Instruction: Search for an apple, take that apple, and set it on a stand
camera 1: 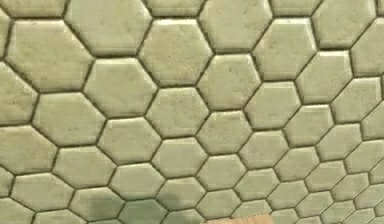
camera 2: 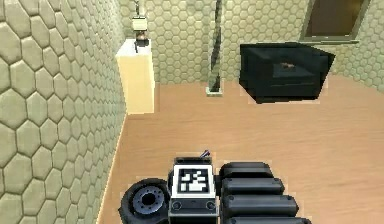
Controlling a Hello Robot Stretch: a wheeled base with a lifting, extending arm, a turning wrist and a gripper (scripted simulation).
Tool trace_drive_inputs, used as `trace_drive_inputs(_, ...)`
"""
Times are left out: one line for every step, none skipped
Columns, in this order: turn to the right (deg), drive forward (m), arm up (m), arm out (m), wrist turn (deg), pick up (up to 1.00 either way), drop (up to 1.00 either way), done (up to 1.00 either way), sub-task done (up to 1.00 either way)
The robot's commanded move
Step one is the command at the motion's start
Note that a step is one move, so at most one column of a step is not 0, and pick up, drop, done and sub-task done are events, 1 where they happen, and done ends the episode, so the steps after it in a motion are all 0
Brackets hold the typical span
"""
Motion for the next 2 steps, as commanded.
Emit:
trace_drive_inputs(45.0, 0.00, 0.00, 0.00, 0.0, 0.00, 0.00, 0.00, 0.00)
trace_drive_inputs(21.0, 0.00, 0.00, 0.00, 0.0, 0.00, 0.00, 0.00, 0.00)
